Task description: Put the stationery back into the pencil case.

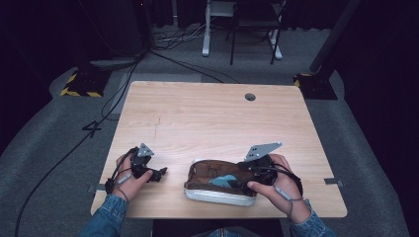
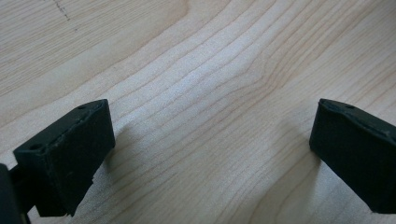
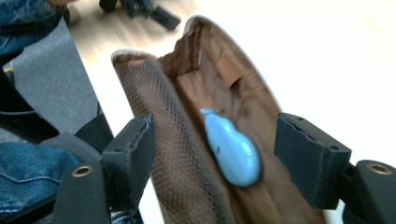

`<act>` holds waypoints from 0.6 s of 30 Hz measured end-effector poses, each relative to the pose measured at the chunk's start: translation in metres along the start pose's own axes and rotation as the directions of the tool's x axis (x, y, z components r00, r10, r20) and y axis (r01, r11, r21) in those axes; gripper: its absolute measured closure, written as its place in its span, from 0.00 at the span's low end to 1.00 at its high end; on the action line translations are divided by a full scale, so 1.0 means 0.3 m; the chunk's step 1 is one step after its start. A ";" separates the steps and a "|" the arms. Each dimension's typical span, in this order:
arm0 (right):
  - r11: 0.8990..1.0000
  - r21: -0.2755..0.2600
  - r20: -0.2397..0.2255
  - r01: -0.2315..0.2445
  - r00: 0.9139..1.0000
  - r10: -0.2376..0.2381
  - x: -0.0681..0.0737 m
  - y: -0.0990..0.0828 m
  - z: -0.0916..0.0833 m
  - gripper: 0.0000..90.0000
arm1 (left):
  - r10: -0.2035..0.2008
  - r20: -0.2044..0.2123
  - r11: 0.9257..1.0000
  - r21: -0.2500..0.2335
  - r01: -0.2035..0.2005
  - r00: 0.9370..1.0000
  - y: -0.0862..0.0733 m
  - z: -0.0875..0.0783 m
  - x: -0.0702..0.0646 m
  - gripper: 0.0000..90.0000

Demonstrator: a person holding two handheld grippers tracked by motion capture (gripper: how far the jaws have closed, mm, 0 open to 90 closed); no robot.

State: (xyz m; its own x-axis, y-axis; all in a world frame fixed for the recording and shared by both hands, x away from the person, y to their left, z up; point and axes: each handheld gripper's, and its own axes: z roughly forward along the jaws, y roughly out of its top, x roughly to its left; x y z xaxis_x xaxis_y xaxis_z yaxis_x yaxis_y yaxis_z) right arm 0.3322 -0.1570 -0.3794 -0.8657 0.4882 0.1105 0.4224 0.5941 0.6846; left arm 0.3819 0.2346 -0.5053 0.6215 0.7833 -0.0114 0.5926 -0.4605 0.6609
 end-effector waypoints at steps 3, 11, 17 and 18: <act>0.999 -0.038 0.027 0.003 1.000 -0.002 -0.017 -0.004 -0.032 0.30 | 0.000 0.000 1.000 0.000 0.000 1.000 0.000 0.000 0.000 0.00; 0.996 -0.090 0.110 0.004 0.994 0.006 -0.090 -0.037 -0.088 0.24 | -0.002 0.001 1.000 -0.003 0.002 1.000 -0.001 0.000 -0.001 0.00; 0.994 -0.103 0.159 -0.030 0.986 0.046 -0.147 -0.072 -0.123 0.22 | -0.001 0.001 1.000 -0.003 0.001 1.000 -0.001 0.000 -0.001 0.00; 0.994 -0.106 0.169 -0.037 0.984 0.055 -0.157 -0.079 -0.127 0.22 | -0.002 0.001 1.000 -0.003 0.002 1.000 -0.001 0.000 -0.001 0.00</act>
State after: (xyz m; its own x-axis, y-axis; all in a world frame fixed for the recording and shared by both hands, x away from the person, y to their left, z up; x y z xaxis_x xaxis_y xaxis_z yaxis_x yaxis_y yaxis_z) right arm 0.3527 -0.2183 -0.3732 -0.7835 0.6209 0.0246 0.4234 0.5045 0.7524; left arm 0.3816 0.2345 -0.5055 0.6211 0.7836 -0.0136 0.5923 -0.4580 0.6629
